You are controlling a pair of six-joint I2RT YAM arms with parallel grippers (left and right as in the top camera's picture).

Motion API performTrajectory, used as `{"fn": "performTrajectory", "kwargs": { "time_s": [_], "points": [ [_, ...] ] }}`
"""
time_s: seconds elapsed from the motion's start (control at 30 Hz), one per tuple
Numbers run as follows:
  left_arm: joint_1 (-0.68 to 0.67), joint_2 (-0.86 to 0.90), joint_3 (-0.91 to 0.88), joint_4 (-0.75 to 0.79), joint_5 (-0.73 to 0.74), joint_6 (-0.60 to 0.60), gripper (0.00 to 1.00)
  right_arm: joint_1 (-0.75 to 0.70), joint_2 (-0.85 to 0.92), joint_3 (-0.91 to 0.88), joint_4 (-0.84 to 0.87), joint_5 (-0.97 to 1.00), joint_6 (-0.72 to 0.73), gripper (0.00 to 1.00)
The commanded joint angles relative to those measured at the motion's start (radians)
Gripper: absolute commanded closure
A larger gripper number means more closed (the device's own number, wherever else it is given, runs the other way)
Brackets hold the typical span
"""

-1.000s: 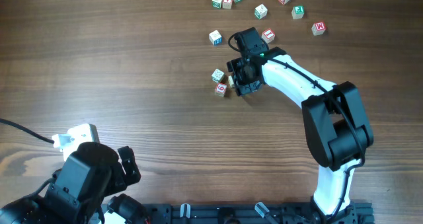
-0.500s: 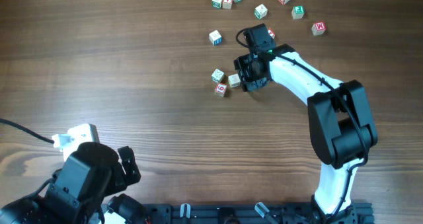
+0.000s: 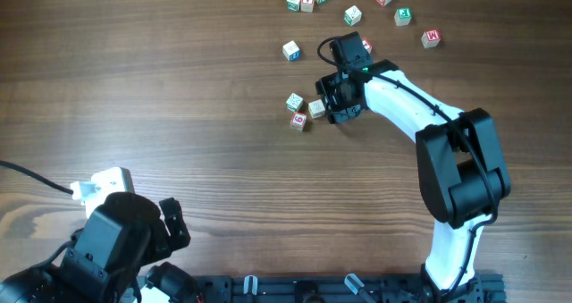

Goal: Form a circle
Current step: 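Carry the P block down toward the placed blocks, then lower the P block beside the 6 block and open the right gripper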

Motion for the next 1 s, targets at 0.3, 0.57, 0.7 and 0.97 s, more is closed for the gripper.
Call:
{"fn": "performTrajectory", "kwargs": {
  "time_s": [0.3, 0.57, 0.7, 0.97],
  "points": [
    [0.005, -0.002, -0.002, 0.0, 0.001, -0.013, 0.0, 0.014, 0.02, -0.003, 0.02, 0.003, -0.065, 0.54],
    [0.005, -0.002, -0.002, 0.0, 0.001, -0.013, 0.0, 0.014, 0.02, -0.003, 0.008, 0.002, -0.074, 0.57],
    [0.005, -0.002, -0.002, 0.0, 0.001, -0.013, 0.0, 0.014, 0.02, -0.003, 0.02, 0.003, -0.126, 0.49],
    [0.005, -0.002, -0.002, 0.0, 0.001, -0.013, 0.0, 0.014, 0.026, -0.003, 0.01, 0.003, -0.179, 0.56]
  ]
}}
